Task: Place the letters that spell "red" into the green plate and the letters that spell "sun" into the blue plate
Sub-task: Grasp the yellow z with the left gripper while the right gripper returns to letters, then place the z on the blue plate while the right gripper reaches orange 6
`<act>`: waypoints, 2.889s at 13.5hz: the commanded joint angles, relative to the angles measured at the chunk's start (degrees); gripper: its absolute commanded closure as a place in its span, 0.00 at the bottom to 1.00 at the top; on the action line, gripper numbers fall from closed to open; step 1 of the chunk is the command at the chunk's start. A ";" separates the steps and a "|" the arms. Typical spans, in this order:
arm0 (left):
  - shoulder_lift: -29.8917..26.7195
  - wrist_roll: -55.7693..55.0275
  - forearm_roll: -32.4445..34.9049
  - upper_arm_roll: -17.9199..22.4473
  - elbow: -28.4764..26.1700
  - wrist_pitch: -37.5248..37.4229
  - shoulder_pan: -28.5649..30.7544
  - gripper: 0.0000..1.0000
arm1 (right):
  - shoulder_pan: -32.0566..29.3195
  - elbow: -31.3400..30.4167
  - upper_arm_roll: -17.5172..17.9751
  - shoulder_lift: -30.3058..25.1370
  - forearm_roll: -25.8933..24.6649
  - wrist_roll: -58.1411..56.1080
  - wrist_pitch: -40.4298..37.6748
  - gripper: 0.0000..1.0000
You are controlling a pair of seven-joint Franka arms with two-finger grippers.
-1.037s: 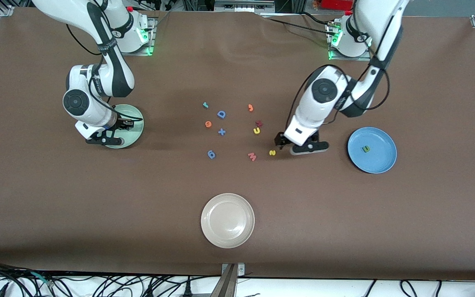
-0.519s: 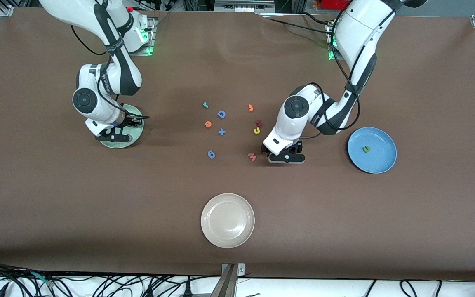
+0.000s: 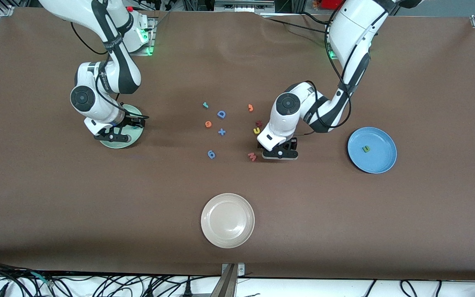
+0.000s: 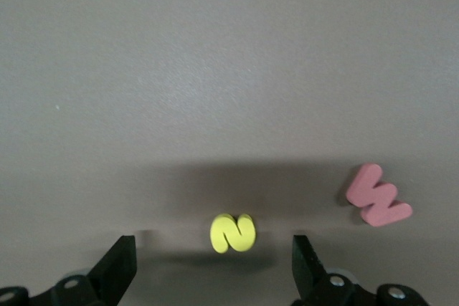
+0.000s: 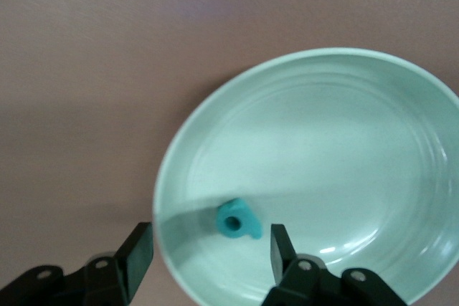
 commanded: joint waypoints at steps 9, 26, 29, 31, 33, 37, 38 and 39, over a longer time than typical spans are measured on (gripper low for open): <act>1.98 -6.57 1.31 0.70 3.01 -1.20 -0.44 1.00 | 1.21 16.33 13.54 -1.76 0.76 27.14 -11.88 0.21; -10.77 15.90 -9.42 0.17 -3.22 -18.86 33.20 0.97 | 11.31 25.05 16.01 15.12 -5.65 40.17 -4.50 0.01; -11.12 19.79 -8.55 0.26 -6.37 -21.15 35.59 0.30 | 11.58 24.79 15.93 16.18 -5.65 40.26 -4.06 0.01; -11.82 19.62 -8.54 0.17 -7.88 -21.41 35.59 0.00 | 11.67 24.43 15.93 16.62 -5.65 40.26 -3.97 0.01; -13.05 19.18 -8.63 0.17 -7.80 -22.38 34.54 0.00 | 11.67 23.73 15.93 16.79 -5.65 40.34 -2.93 0.01; -15.95 15.69 -11.51 -3.23 -7.36 -22.38 27.61 0.00 | 13.16 22.94 15.84 17.41 -5.57 43.24 -0.81 0.13; -16.04 11.75 -12.22 -5.08 -7.10 -22.12 26.73 0.00 | 13.25 22.76 15.84 17.41 -5.57 43.24 -0.81 0.17; -15.87 7.70 -12.32 -5.36 -5.88 -22.03 24.28 0.00 | 13.34 22.15 15.84 17.50 -5.57 43.33 -0.46 0.18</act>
